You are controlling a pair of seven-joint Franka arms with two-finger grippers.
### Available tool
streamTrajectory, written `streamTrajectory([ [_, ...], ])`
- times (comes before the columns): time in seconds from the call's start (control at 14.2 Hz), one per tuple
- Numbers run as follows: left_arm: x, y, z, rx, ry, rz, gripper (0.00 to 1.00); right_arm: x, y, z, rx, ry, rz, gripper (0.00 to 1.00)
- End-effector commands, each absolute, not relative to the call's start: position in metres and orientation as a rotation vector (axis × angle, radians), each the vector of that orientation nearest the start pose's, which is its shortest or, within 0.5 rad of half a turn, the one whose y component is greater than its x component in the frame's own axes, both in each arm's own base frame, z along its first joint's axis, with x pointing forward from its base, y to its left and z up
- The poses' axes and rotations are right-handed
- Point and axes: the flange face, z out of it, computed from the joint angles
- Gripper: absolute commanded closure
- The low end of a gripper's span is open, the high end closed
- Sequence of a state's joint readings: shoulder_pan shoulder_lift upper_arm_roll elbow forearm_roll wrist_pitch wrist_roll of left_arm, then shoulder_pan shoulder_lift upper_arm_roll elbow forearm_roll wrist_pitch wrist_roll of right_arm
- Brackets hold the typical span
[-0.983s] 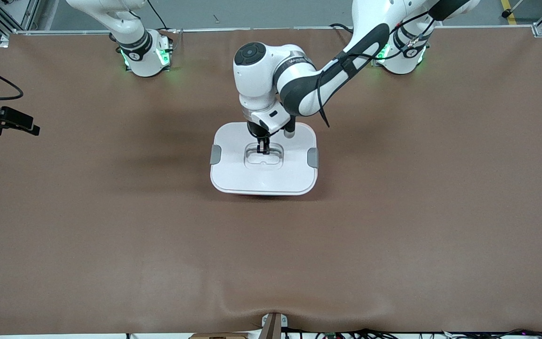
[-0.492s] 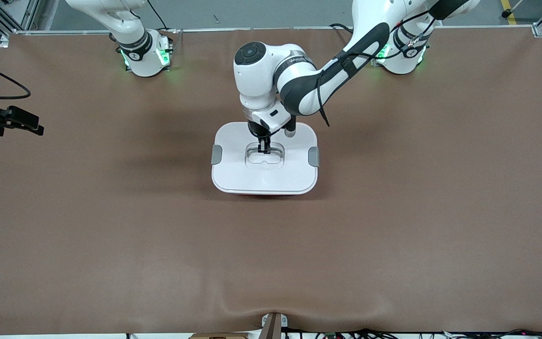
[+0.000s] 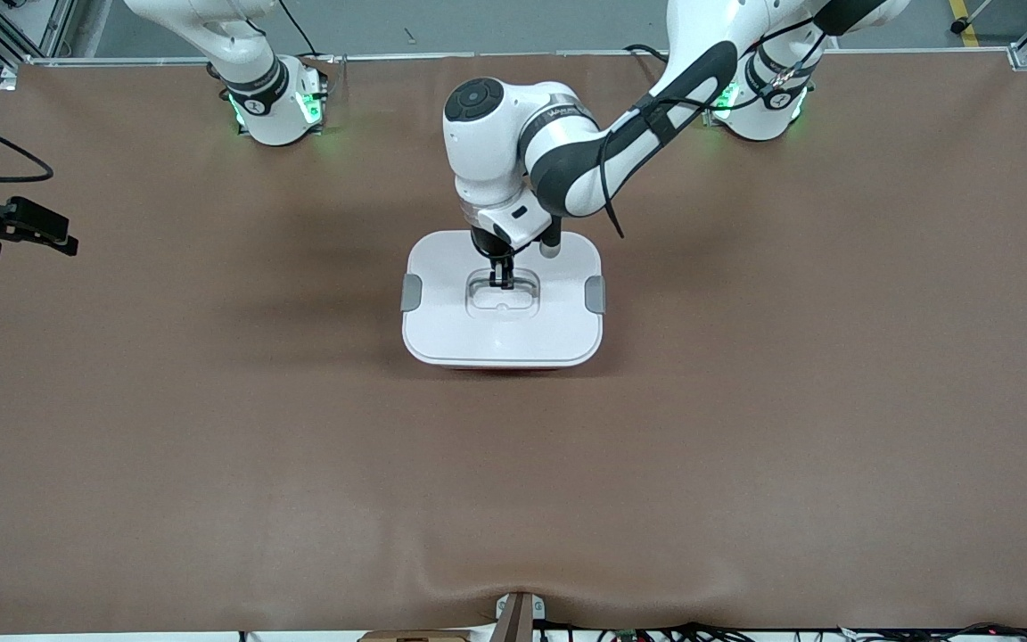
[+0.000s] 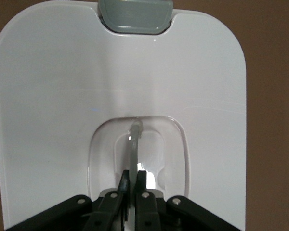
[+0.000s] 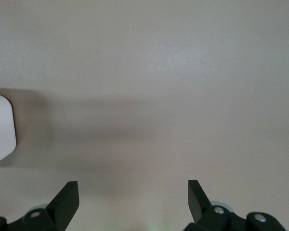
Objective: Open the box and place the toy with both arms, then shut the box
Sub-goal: 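Press the lid down onto the box with the left gripper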
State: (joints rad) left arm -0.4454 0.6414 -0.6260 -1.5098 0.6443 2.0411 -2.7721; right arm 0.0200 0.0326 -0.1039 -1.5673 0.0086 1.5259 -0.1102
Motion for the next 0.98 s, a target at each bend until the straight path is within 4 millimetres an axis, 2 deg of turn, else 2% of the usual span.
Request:
streamTrajectory([
  [0.0, 0.409, -0.552, 0.33, -2.195, -2.346, -0.396, 1.0, 0.557, -0.047, 0.609, -3.128, -0.053, 0.111, 0.0],
  [0.35, 0.407, -0.552, 0.327, -2.197, -2.337, -0.398, 1.0, 0.558, -0.043, 0.607, -3.125, -0.048, 0.118, 0.0],
  [0.63, 0.398, -0.558, 0.325, -2.215, -2.318, -0.395, 1.0, 0.557, -0.053, 0.607, -3.124, -0.039, 0.115, 0.0],
  [0.7, 0.399, -0.557, 0.324, -2.216, -2.315, -0.403, 0.95, 0.557, -0.052, 0.607, -3.124, -0.041, 0.118, 0.0],
  [0.77, 0.399, -0.557, 0.324, -2.218, -2.313, -0.405, 0.77, 0.557, -0.051, 0.608, -3.124, -0.043, 0.115, 0.0],
  [0.84, 0.4, -0.556, 0.325, -2.23, -2.299, -0.41, 0.27, 0.557, -0.052, 0.609, -3.125, -0.043, 0.113, 0.0],
  [0.91, 0.402, -0.555, 0.327, -2.253, -2.275, -0.418, 0.0, 0.557, -0.052, 0.609, -3.125, -0.041, 0.113, 0.0],
])
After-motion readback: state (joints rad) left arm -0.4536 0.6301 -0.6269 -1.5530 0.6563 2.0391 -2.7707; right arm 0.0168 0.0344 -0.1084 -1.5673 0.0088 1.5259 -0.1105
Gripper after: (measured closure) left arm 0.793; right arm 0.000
